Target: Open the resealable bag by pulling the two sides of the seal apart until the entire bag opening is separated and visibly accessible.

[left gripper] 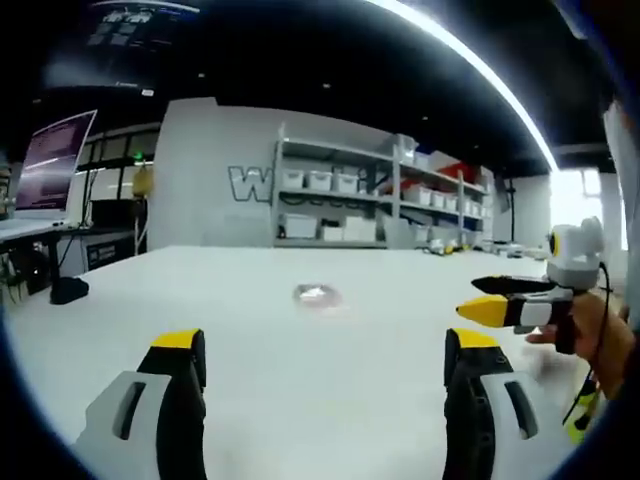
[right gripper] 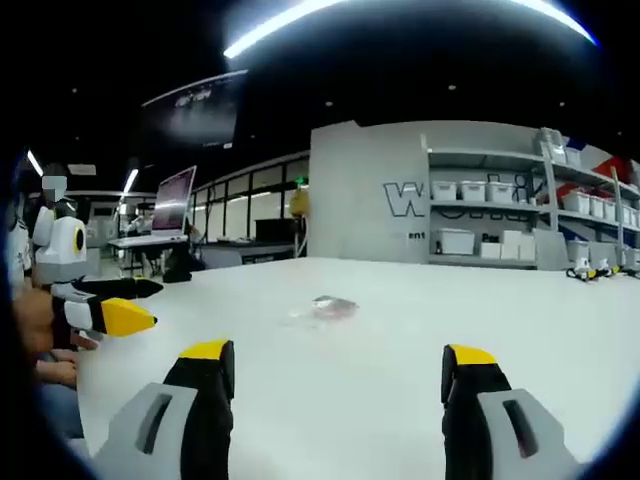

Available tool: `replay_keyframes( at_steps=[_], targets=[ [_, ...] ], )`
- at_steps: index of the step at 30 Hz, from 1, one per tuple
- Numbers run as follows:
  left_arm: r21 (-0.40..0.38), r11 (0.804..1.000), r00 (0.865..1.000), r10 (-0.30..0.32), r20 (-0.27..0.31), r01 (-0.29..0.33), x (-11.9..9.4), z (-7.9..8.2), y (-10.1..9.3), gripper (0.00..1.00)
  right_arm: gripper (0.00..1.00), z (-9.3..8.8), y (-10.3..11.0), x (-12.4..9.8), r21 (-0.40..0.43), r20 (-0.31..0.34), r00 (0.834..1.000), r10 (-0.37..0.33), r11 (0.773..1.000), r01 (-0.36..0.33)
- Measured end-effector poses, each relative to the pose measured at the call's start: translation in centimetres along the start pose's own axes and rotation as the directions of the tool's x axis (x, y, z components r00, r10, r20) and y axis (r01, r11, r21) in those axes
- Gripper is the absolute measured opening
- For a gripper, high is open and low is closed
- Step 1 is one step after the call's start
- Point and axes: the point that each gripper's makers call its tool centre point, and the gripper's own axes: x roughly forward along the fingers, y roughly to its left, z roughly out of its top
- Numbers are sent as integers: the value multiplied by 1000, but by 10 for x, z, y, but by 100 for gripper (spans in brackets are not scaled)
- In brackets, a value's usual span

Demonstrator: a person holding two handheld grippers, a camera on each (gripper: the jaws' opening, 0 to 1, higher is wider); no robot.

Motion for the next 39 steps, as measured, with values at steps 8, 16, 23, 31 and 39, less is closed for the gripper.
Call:
replay_keyframes(
  at_steps=[8,16,23,31,39],
  targets=[
    [10,1000,1000,-3,4,2,0,4,-2,99,86,2,-6,-2,-6,7,1000,-14,1000,14],
    [9,1000,1000,-11,-3,11,1,1,-5,99,83,-1,-4,-1,-8,-1,1000,-1,1000,1],
    [8,1000,1000,-6,-2,6,0,2,-2,99,79,-2,-1,1,-9,-6,1000,17,1000,-17],
    [6,1000,1000,-9,-2,9,1,2,-3,99,66,-3,5,2,-16,-11,999,52,999,-52],
    [8,1000,1000,-7,-3,7,1,2,-3,99,28,-1,17,1,-51,-1,992,123,991,-123]
  ],
)
